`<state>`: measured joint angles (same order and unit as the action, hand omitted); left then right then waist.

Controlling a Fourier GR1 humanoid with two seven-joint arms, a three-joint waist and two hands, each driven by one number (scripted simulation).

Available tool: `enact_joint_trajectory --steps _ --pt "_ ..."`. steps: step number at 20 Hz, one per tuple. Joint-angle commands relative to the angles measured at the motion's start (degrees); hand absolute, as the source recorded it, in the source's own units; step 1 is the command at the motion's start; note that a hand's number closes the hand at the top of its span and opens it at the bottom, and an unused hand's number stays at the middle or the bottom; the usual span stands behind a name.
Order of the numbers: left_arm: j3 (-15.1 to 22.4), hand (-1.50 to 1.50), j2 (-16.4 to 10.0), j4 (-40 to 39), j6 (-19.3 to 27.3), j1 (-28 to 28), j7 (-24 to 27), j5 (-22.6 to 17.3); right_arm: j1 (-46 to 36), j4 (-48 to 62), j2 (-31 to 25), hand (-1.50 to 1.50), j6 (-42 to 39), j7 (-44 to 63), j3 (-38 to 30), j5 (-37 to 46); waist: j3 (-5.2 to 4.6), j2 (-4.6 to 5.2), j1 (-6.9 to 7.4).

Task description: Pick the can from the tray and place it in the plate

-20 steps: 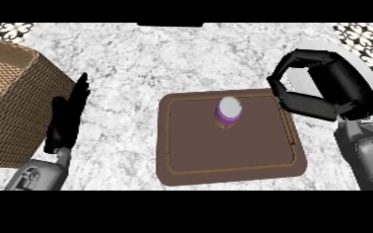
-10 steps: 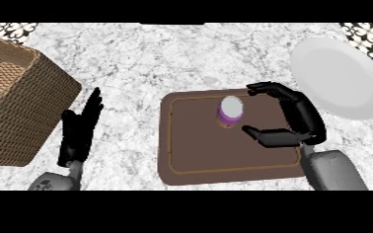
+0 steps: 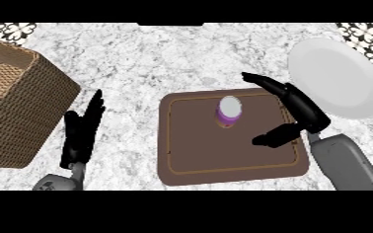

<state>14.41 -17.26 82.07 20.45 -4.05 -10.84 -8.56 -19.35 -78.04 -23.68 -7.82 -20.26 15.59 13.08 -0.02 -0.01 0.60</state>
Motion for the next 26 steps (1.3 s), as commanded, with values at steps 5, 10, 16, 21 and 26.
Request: enact_joint_trajectory --steps 5,10,16,21,26 --pt "0.4 0.00 1.0 1.0 -0.5 3.5 2.5 1.0 -9.2 -0.8 -6.1 -1.50 -10.7 14.4 3.7 7.1 -0.05 -0.04 0.01" --pt "-1.2 0.00 0.8 -0.9 -1.5 1.5 1.6 1.0 -12.7 -2.1 -2.6 -1.50 -19.6 24.4 8.2 7.7 -0.04 -0.03 -0.26" --pt "-2.5 0.00 1.7 2.6 -2.2 2.3 -0.6 2.5 -11.5 0.7 2.7 -1.50 -20.7 25.7 7.6 13.1 0.02 -0.03 -0.32" --pt "-4.6 0.00 2.3 2.1 -4.1 1.2 -2.8 3.7 -13.3 5.9 4.9 -1.50 -23.1 21.5 5.2 17.8 0.03 0.00 -0.31" --pt "-2.9 0.00 6.0 2.8 -1.8 0.4 -3.2 7.7 -12.2 4.8 6.5 -1.50 -25.4 21.1 4.2 20.0 0.03 -0.04 -0.44"
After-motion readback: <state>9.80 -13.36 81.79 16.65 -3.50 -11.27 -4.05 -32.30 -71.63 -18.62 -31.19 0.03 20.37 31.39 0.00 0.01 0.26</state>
